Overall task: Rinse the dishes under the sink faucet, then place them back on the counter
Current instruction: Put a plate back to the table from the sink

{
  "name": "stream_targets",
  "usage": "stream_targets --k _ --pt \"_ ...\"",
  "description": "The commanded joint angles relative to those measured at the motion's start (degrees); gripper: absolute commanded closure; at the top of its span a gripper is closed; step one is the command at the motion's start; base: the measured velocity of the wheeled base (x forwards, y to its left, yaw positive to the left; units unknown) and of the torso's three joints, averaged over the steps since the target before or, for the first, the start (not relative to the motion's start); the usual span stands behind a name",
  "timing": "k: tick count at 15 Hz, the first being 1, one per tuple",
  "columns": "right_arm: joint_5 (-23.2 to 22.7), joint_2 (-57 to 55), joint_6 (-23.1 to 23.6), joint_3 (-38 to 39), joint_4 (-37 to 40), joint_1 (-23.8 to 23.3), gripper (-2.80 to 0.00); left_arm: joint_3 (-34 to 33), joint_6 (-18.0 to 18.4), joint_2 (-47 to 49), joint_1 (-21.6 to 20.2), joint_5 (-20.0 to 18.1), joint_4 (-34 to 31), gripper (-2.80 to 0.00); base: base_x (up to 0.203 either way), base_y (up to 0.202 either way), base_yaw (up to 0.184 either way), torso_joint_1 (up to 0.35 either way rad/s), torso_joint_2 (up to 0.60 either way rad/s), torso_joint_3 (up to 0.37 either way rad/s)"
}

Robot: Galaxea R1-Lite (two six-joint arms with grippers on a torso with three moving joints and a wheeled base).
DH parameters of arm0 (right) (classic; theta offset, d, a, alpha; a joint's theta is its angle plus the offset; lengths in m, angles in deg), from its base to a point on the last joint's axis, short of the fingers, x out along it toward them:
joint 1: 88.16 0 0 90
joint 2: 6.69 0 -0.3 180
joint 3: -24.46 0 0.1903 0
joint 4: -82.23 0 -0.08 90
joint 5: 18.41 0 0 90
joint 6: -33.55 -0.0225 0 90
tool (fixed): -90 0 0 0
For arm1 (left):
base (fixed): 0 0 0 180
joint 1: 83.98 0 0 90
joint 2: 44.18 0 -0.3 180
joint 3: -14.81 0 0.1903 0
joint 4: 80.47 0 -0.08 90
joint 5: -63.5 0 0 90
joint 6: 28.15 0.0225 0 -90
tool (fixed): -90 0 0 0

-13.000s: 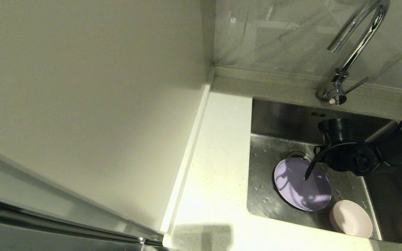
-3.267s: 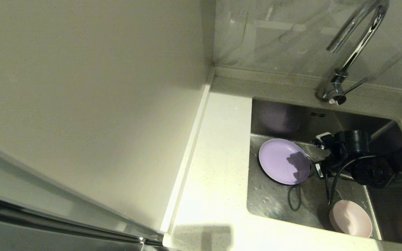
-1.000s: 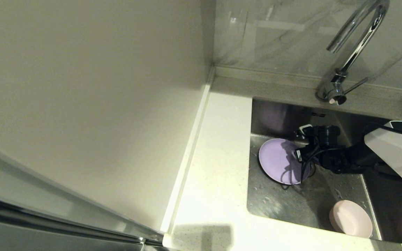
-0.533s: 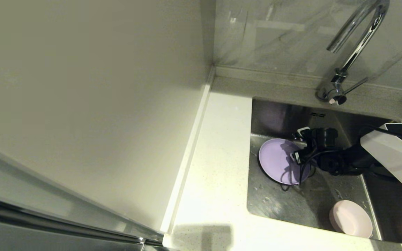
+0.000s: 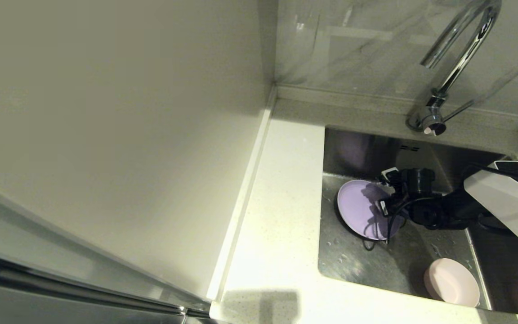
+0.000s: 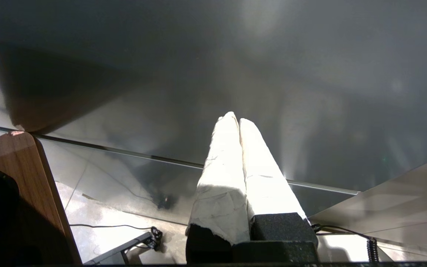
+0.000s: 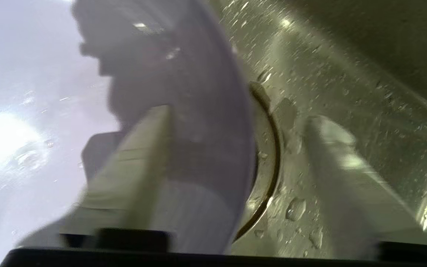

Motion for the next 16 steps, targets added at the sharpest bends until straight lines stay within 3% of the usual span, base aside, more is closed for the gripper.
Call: stream_targets --k 1,16 --pt "0.1 0.5 0.3 1.3 -0.2 0.0 0.00 -0.2 0.0 0.0 0.0 0.0 0.0 0.00 0.000 0.000 0.000 0.000 0.00 0.000" --pt "0.8 13.1 0.2 8.9 -2.3 -2.5 0.00 -0.2 0.0 0.0 0.1 0.0 0.0 0.00 0.000 0.000 0.000 0.000 0.00 0.000"
